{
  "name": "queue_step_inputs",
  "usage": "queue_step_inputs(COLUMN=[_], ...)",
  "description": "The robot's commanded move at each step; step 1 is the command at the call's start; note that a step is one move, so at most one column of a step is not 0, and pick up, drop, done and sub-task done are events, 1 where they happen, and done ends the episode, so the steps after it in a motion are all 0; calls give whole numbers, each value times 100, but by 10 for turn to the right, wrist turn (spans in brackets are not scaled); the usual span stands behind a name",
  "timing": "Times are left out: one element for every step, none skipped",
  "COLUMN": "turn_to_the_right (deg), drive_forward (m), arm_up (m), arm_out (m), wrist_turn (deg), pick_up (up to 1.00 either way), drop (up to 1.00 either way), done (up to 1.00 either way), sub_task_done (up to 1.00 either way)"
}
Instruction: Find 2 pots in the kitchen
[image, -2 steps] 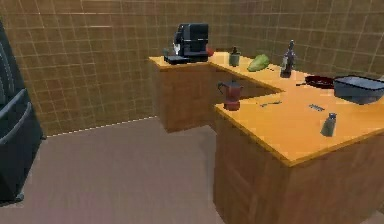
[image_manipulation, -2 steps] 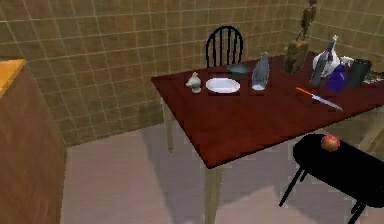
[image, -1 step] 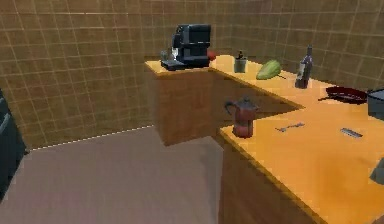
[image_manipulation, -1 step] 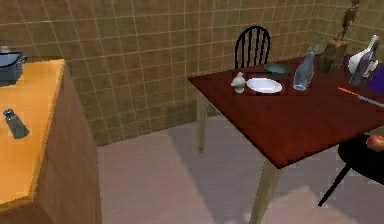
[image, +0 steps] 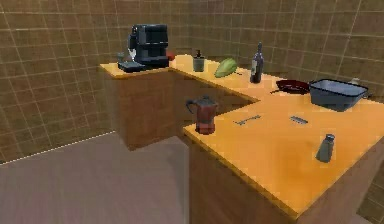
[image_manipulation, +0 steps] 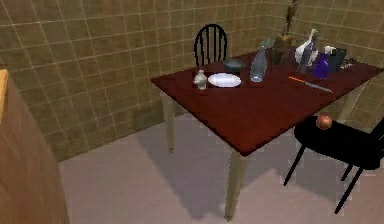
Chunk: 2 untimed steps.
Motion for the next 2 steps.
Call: queue_step_inputs(turn_to_the_right=[0, 450], drive_forward=[0, 0], arm_up=[0, 0], arm_out=[0, 0], wrist_turn=[0, 0], pick_up=[0, 0], drop=[0, 0], done=[0, 0], sub_task_done=[100, 0])
